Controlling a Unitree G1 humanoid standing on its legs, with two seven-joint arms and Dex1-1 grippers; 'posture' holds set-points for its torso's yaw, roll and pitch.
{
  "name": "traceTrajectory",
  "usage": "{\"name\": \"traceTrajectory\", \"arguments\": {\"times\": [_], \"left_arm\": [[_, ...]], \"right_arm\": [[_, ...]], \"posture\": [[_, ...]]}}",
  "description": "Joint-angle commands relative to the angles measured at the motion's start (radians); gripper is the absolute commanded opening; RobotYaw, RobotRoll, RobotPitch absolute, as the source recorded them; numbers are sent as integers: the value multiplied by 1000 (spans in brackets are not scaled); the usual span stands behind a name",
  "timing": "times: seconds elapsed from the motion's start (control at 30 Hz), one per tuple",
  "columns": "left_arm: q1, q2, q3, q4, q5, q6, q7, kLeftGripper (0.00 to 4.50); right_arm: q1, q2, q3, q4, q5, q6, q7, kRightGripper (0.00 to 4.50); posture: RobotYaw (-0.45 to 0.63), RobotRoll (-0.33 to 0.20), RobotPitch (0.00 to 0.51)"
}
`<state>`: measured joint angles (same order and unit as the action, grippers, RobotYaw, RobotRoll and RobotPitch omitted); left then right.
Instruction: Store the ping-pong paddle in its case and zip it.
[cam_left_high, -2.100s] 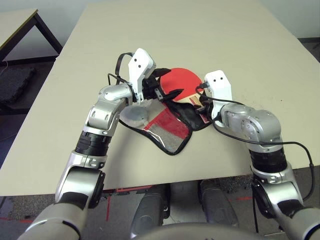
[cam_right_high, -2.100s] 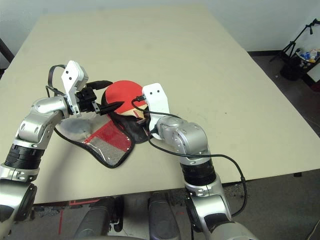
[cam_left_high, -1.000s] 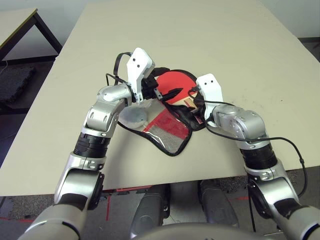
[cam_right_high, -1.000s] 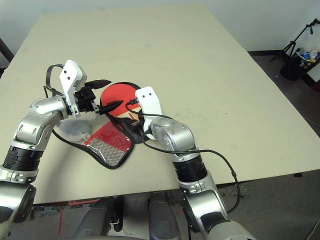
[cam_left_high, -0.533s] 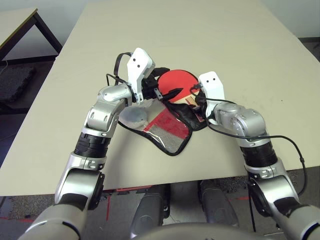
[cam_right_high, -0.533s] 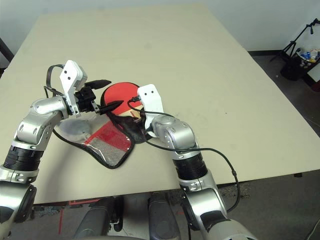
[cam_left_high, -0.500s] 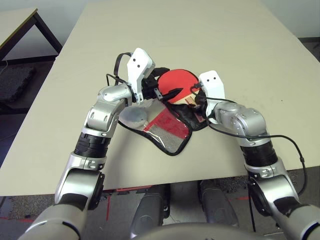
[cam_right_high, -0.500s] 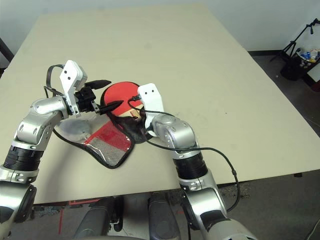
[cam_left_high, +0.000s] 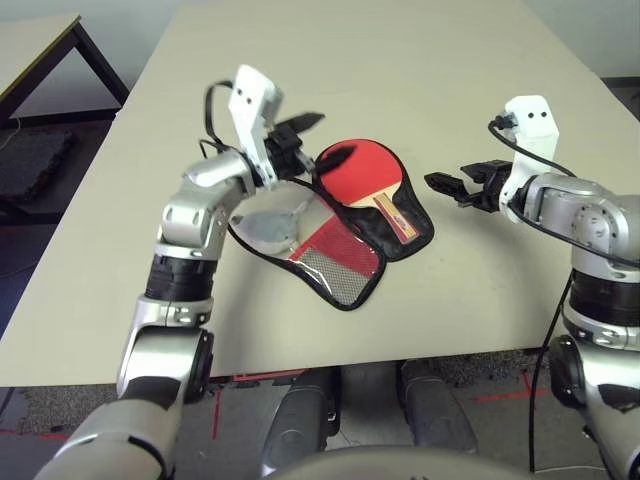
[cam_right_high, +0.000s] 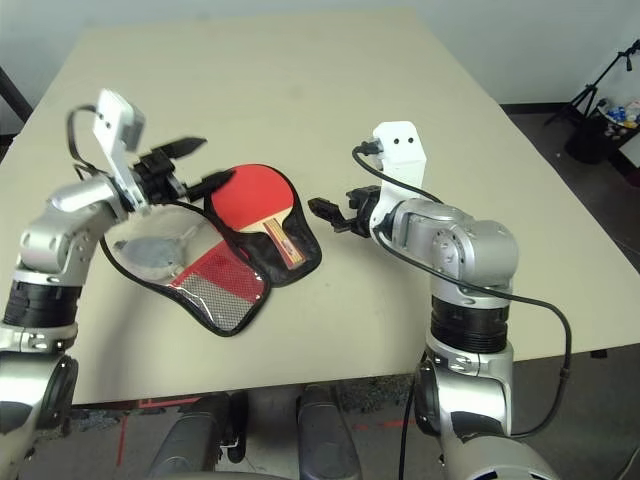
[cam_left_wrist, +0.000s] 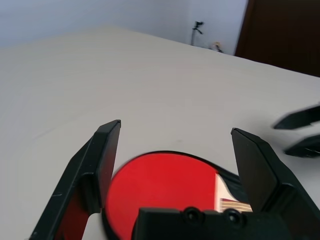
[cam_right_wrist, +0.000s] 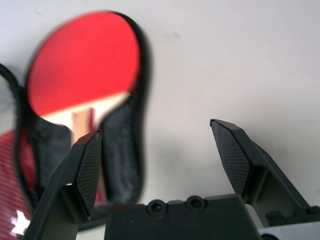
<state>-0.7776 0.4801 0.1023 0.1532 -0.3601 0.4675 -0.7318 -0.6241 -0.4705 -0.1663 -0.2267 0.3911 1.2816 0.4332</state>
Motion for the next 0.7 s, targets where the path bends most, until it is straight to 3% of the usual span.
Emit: {"name": "traceTrajectory", "arguments": {"times": [0.03, 0.33, 0.53, 0.7], "left_arm": [[3, 40, 44, 57, -25, 54, -2, 4500], [45, 249, 190, 198, -122, 291, -57, 4500], [121, 288, 243, 173, -251, 557, -100, 4500], [183, 306, 245, 130, -301, 667, -108, 4500]], "right_arm": [[14, -5, 5, 7, 8, -26, 0, 4470], [31, -21, 21, 38, -1, -72, 2, 4470], [30, -16, 36, 45, 0, -76, -3, 4470], [31, -10, 41, 40, 3, -72, -7, 4470]], "posture": [[-8, 0, 170], [20, 0, 182], [31, 0, 189], [29, 0, 188]]}}
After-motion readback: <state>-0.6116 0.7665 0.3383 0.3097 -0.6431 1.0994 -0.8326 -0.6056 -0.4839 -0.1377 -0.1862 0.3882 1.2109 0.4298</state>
